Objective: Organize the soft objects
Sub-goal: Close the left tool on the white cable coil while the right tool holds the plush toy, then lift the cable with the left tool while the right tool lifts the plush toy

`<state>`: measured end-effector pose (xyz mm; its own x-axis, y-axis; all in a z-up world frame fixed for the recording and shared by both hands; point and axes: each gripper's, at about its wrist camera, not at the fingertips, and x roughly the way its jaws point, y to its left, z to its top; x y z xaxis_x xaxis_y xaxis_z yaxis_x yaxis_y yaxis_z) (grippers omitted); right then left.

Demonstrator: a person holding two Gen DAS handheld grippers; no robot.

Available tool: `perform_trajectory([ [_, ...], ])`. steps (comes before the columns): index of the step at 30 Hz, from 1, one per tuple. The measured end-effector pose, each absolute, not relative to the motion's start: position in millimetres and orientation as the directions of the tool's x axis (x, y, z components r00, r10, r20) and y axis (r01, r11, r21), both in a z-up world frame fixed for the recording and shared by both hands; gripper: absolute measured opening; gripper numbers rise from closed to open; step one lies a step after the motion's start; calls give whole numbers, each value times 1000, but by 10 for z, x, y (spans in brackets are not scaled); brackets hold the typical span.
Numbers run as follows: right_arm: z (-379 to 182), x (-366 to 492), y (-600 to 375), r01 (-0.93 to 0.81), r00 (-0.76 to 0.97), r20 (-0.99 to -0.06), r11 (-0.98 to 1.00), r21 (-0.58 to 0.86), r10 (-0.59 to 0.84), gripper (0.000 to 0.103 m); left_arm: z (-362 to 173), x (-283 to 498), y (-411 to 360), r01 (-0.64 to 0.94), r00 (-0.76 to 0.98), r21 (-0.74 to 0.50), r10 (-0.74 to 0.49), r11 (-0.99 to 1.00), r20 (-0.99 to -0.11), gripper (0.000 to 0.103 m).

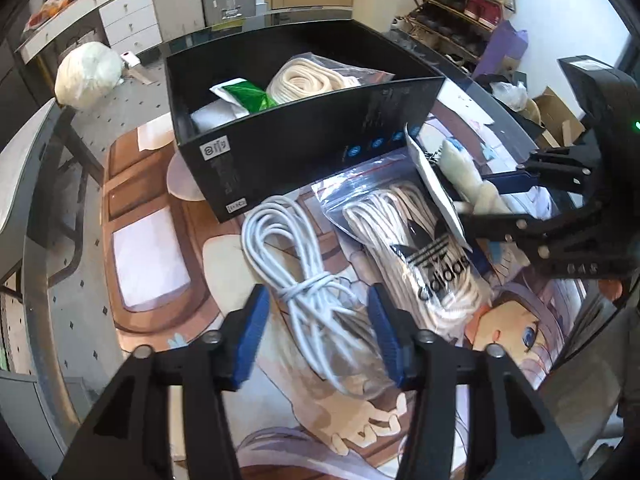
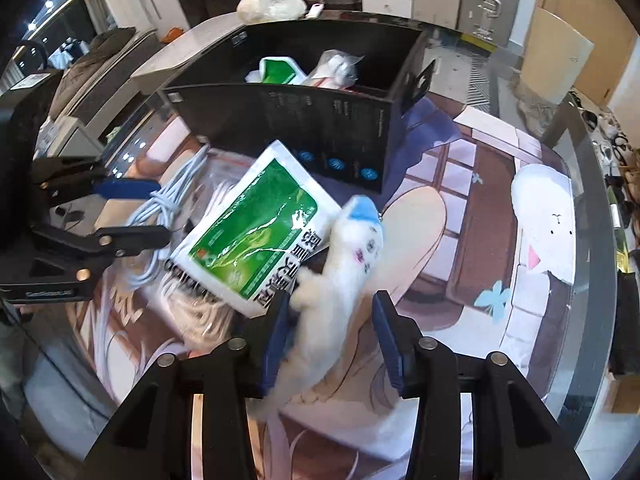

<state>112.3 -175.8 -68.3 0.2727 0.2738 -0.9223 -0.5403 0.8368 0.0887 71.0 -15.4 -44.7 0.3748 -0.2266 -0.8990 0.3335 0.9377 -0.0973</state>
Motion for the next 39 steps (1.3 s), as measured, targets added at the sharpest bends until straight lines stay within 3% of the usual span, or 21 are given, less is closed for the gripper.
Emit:
perform_trajectory([
  [1, -691, 1119, -1738, -542, 276, -921, 836, 88, 275, 48, -462, 726, -165, 325, 385, -80, -209, 942, -899, 65],
  [8, -694, 1065, -1698, -557, 284, -920, 827, 72, 272, 49, -547, 831, -220, 305, 383, -72, -191, 950, -904, 66],
  [9, -693, 1086, -1714, -554, 285, -919, 829, 75, 273, 49, -552, 830, -230, 305, 384, -64, -185, 950, -904, 63],
  [12, -709, 1111, -1701, -552, 297, -917, 832, 62, 265, 49, -510, 798, -239, 328, 388, -72, -204, 942, -899, 35],
  [14, -720, 1105, -1677, -567, 292, -923, 822, 45, 252, 45, -473, 759, -279, 374, 380, -68, -219, 925, -899, 28],
  [15, -722, 1093, -1657, -581, 288, -928, 813, 27, 236, 40, -462, 731, -292, 384, 390, -48, -209, 922, -897, 28],
  [16, -711, 1054, -1637, -599, 292, -932, 801, -3, 215, 24, -460, 720, -287, 383, 394, -44, -206, 923, -896, 29],
  [20, -705, 1026, -1667, -599, 283, -931, 800, 17, 232, 24, -498, 733, -217, 344, 371, -112, -245, 932, -896, 37],
  [22, -706, 1017, -1668, -599, 285, -930, 801, 16, 231, 24, -499, 739, -214, 328, 368, -113, -237, 938, -899, 55],
  [26, -720, 1030, -1682, -588, 304, -925, 809, 6, 228, 28, -518, 713, -267, 330, 391, -57, -191, 942, -900, 49],
  [28, -723, 1034, -1673, -594, 311, -924, 804, -8, 220, 28, -509, 697, -285, 340, 401, -39, -182, 940, -898, 28],
  [39, -682, 1038, -1656, -583, 324, -921, 813, -13, 217, 25, -442, 698, -269, 348, 417, -44, -197, 936, -887, 28],
])
